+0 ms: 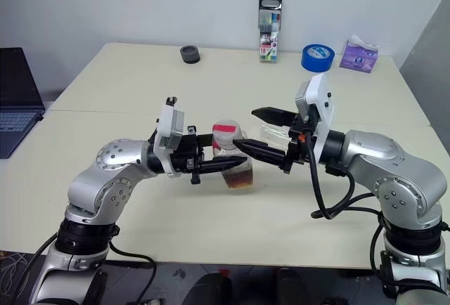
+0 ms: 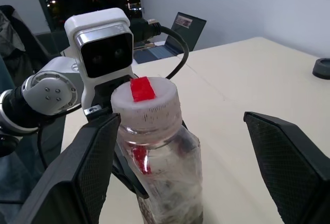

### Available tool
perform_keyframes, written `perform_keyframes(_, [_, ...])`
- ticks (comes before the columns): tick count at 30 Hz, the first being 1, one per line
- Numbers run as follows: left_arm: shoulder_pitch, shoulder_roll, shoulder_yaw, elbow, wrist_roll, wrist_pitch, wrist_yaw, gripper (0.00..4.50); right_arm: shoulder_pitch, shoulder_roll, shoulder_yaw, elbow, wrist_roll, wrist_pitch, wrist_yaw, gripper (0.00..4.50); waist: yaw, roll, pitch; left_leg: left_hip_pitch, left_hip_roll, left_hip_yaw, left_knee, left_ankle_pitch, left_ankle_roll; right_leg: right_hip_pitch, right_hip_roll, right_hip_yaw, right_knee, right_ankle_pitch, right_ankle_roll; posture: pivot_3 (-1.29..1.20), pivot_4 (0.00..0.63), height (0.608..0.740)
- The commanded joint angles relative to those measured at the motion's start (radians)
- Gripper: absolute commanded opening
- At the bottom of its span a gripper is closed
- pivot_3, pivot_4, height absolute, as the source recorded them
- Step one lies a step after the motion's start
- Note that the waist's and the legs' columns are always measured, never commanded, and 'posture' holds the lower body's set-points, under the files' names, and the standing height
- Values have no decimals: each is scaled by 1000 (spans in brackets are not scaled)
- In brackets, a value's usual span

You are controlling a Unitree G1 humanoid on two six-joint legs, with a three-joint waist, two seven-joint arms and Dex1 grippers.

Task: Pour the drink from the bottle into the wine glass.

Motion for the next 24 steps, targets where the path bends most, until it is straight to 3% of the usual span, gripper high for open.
perform_keyframes(1, [-28, -9, 2, -20, -2, -30, -9, 1877, -21, 5, -2, -32, 31, -1, -25, 4067, 0, 0, 0, 0, 0, 0, 0, 0, 0, 0, 0, 0, 0, 0, 0, 0, 150, 740])
perform_keyframes(15, [-53, -8, 6, 14, 14, -38, -24, 1877, -47, -13, 27, -25, 87, -2, -12, 4067, -1, 0, 0, 0, 0, 0, 0, 0, 0, 0, 0, 0, 0, 0, 0, 0, 150, 740])
perform_keyframes(24, [-49, -14, 4, 4, 18, -40, -20, 1877, -84, 65, 94, -2, -9, -69, -54, 4067, -2, 0, 0, 0, 0, 0, 0, 0, 0, 0, 0, 0, 0, 0, 0, 0, 150, 740])
